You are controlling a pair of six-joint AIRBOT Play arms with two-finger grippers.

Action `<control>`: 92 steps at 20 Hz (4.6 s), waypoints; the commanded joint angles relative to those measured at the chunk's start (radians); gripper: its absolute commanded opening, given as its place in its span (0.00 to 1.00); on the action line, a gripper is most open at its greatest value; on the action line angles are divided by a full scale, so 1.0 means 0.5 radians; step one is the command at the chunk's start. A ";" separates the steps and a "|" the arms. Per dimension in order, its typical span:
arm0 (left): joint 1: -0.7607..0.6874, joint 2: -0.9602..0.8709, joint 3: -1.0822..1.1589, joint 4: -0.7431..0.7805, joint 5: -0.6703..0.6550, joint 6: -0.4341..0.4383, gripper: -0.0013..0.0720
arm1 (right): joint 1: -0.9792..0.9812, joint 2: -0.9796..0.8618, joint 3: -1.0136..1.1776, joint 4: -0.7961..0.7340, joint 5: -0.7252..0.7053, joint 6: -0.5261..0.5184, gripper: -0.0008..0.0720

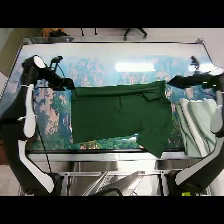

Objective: Fold the shirts.

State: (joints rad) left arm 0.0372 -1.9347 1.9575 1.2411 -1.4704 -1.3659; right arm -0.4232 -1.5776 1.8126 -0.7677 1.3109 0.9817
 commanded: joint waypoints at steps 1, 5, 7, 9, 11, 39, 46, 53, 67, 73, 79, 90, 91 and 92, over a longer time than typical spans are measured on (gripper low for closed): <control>0.137 0.293 -0.420 -0.141 -0.155 -0.055 0.99 | -0.170 0.235 -0.054 0.002 0.286 0.111 0.50; 0.269 0.713 -1.390 -0.234 0.019 -0.019 0.99 | -0.311 0.493 -0.446 0.008 0.513 0.126 0.51; 0.300 0.900 -1.861 -0.234 0.208 0.008 0.99 | -0.369 0.648 -0.723 0.025 0.444 0.124 0.51; 0.313 1.034 -2.206 -0.240 0.348 0.031 0.99 | -0.372 0.781 -0.961 0.055 0.353 0.079 0.51; 0.292 1.128 -2.454 -0.304 0.459 0.059 0.99 | -0.370 0.865 -1.092 0.086 0.265 0.071 0.51; 0.317 0.839 -2.006 -0.336 0.358 0.452 0.04 | -0.355 1.405 -2.370 -0.340 0.075 0.587 0.51; 0.317 0.840 -2.015 -0.338 0.336 0.449 0.04 | 0.121 1.387 -2.896 -0.084 -0.380 0.438 0.51; 0.344 0.842 -2.015 -0.327 0.219 0.432 0.04 | 0.276 1.345 -2.695 0.039 -0.432 0.316 0.03; 0.434 1.319 -2.400 0.078 -0.088 0.124 0.04 | 0.028 1.884 -2.525 -0.233 -0.149 0.435 0.03; 0.430 1.228 -1.910 -0.113 0.060 0.070 0.04 | 0.198 1.505 -2.152 0.498 -0.517 -0.136 0.03; 0.349 0.733 -1.374 -0.359 0.278 0.077 0.04 | 0.405 0.904 -1.801 0.497 -0.855 -0.203 0.04; 0.279 0.094 -0.701 -0.410 0.294 0.076 0.05 | 0.417 0.565 -1.603 0.513 -0.916 -0.349 0.20; 0.275 0.085 -0.663 -0.427 0.261 0.078 0.12 | 0.416 0.578 -1.595 0.511 -0.910 -0.349 0.54; 0.273 0.085 -0.632 -0.434 0.233 0.076 0.69 | 0.407 0.597 -1.577 0.502 -0.875 -0.349 0.64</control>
State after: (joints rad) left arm 0.1787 -1.8660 1.5875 1.0439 -1.3308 -1.3281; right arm -0.2165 -1.2854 1.0103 -0.5140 0.8547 0.8173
